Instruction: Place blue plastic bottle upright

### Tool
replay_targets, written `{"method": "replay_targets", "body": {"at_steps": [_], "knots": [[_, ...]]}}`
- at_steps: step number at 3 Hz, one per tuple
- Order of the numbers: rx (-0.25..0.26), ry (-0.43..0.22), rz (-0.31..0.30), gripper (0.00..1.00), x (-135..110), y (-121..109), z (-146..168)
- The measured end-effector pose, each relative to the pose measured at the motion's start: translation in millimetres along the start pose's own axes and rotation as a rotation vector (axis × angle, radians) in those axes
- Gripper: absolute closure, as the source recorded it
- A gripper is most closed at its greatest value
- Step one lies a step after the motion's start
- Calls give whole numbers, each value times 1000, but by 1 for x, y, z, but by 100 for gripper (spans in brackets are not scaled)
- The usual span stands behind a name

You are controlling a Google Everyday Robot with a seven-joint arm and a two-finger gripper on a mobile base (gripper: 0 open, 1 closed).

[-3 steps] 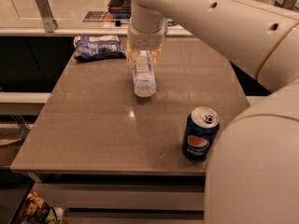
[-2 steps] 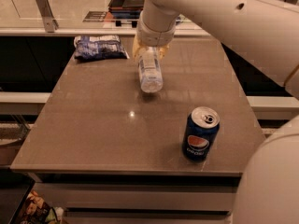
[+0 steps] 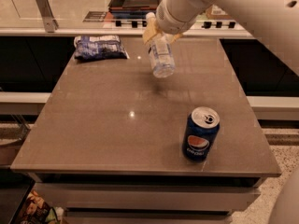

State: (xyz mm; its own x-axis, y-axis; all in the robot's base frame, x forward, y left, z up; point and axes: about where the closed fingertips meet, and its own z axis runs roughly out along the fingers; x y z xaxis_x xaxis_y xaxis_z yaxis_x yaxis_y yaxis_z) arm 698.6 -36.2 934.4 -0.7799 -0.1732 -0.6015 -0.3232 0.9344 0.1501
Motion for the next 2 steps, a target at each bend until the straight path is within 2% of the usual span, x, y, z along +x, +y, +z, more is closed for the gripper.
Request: {"method": "replay_targets", "body": {"at_steps": [2], "knots": [[-87,-121,-133,100,-23,-10,-31]]}}
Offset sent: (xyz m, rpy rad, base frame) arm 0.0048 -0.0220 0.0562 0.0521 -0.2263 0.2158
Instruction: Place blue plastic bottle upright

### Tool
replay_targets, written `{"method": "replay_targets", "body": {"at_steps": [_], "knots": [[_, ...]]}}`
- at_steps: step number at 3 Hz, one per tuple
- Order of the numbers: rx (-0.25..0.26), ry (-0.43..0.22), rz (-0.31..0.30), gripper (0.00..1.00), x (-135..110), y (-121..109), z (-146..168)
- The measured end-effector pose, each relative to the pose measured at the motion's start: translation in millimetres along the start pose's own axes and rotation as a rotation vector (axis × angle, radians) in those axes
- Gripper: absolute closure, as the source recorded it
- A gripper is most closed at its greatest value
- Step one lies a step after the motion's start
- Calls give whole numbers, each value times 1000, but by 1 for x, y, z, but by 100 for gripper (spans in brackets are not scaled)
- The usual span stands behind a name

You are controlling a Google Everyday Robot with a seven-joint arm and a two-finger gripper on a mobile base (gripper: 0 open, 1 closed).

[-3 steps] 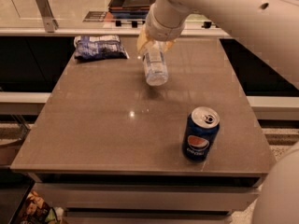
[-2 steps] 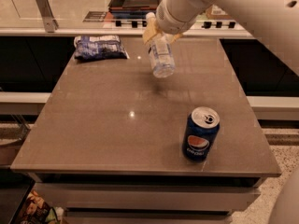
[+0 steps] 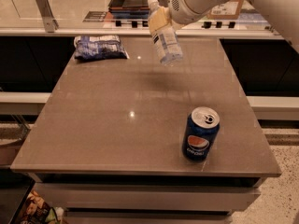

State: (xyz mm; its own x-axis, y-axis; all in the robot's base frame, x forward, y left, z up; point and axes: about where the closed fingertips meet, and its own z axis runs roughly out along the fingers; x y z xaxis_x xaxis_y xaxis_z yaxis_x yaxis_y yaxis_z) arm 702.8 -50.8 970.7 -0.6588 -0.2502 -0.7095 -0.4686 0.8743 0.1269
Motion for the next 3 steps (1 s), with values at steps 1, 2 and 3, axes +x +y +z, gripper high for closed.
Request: {"method": "replay_targets", "body": {"at_steps": [1,2,3], "knots": [[-32,-49,-60,100,-6,8,-6],[-76,-118,-148,100,-8,22,-10],[-104,-189,-234,100,-7,34,-14]]}}
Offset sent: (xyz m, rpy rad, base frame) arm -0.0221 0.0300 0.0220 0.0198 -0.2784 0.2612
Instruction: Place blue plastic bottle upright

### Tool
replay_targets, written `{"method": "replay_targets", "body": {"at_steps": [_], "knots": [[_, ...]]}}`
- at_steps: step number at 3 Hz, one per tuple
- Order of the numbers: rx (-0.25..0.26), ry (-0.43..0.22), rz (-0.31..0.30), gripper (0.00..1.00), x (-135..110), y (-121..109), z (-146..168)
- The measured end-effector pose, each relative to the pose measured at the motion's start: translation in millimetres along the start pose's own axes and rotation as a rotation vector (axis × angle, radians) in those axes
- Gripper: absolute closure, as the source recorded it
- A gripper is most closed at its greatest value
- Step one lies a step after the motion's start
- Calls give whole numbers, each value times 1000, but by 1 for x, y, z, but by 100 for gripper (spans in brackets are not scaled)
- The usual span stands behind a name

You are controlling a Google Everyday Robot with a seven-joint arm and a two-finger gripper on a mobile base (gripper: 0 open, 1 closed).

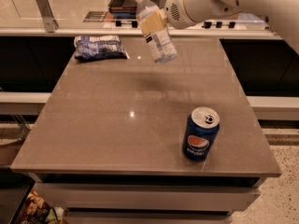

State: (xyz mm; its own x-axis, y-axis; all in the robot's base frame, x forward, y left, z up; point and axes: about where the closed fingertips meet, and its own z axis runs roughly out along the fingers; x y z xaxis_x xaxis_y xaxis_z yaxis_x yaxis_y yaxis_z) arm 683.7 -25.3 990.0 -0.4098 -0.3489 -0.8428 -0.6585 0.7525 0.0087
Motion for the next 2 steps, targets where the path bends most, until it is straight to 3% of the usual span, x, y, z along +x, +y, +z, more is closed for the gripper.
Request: {"method": "replay_targets", "body": {"at_steps": [2], "knots": [[-22,-39,-39,100,-4,4,-1]]}}
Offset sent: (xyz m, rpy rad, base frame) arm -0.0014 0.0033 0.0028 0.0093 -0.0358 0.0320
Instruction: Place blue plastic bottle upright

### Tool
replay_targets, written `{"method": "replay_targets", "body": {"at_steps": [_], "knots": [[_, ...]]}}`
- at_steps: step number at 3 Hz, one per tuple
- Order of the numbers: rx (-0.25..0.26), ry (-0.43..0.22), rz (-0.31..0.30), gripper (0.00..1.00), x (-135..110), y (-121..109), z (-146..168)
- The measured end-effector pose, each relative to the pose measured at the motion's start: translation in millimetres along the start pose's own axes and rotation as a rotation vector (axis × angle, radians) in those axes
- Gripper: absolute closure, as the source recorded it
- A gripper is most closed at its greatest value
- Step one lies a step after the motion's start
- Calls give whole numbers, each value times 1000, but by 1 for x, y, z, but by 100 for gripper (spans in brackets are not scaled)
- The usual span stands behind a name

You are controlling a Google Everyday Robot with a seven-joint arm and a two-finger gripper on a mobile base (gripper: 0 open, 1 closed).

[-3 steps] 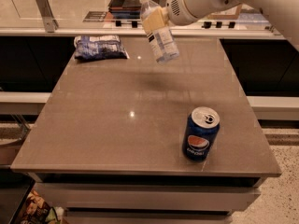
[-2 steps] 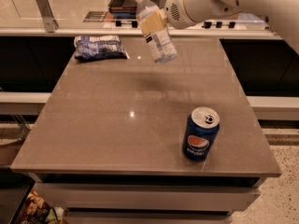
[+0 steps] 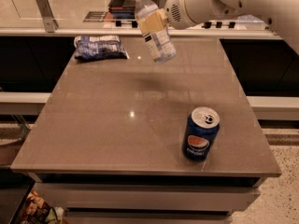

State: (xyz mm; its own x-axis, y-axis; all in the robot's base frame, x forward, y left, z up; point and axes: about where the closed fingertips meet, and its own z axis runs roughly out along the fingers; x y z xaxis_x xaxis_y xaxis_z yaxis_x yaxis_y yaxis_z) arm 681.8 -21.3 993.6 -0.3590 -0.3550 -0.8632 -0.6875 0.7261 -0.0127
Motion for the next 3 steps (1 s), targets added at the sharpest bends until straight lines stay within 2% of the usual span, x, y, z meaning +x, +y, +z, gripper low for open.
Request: {"method": "replay_targets", "body": {"at_steps": [1,2,3], "knots": [[-47,-41,-15,100,-2,3,2],[-181,-156,-22,100,-12,11,10],[-308,-252,-76,100,-17,23,23]]}}
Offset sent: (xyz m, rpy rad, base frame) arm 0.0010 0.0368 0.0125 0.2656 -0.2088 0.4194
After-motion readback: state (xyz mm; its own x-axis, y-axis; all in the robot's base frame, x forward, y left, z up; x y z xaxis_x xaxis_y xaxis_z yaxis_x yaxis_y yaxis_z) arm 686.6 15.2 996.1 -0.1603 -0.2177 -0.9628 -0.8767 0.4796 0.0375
